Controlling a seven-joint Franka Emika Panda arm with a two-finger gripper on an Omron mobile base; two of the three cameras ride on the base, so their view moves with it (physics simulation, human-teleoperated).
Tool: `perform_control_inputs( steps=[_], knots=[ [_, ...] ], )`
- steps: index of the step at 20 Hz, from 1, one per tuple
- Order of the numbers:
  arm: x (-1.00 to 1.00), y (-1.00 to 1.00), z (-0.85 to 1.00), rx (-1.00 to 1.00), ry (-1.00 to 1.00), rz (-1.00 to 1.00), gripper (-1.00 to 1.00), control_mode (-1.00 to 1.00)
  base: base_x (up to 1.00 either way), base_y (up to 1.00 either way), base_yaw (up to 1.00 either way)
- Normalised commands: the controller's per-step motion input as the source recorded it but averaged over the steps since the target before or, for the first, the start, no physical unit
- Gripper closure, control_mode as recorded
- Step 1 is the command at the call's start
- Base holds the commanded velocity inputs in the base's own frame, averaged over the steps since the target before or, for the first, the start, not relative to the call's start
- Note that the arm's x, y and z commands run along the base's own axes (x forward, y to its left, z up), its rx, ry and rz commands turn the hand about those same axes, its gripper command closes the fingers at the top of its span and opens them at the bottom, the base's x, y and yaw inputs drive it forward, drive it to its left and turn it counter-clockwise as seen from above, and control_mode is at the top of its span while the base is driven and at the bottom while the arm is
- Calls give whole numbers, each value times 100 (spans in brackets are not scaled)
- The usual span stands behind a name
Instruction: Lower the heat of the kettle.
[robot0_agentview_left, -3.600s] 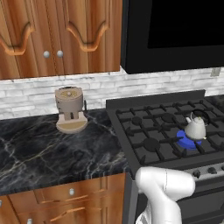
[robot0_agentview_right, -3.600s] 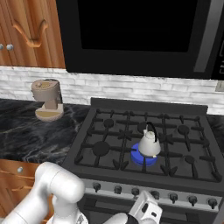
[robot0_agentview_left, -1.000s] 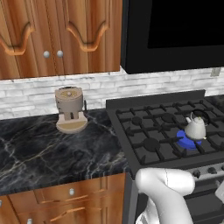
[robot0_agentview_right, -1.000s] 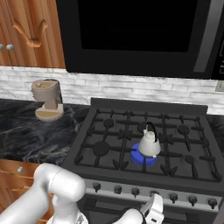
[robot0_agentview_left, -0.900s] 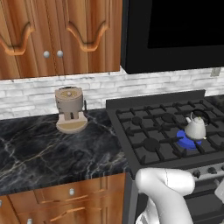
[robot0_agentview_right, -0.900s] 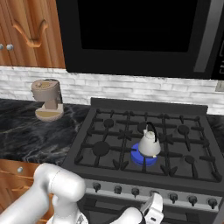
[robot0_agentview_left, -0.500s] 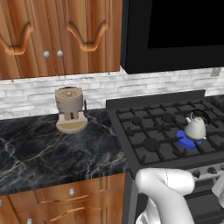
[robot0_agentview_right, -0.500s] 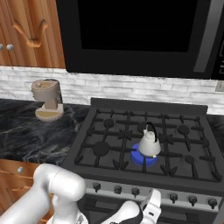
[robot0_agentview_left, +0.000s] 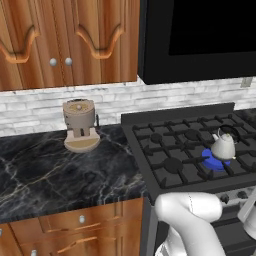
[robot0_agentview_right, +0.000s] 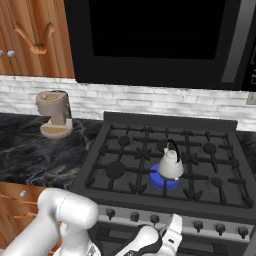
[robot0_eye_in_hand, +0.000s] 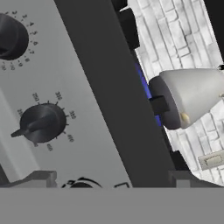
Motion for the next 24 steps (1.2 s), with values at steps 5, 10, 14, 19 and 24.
perform_control_inputs(
  steps=[5, 10, 14, 19, 24],
  knots=[
    [11, -9, -16, 0, 0, 0, -100, -100, 0, 0, 0],
    [6, -22, -17, 0, 0, 0, -100, -100, 0, 0, 0],
    [5, -26, -20, 0, 0, 0, -100, -100, 0, 0, 0],
    [15, -8, -15, 0, 0, 0, -100, -100, 0, 0, 0],
    [18, 0, -10, 0, 0, 0, -100, -100, 0, 0, 0]
  ],
)
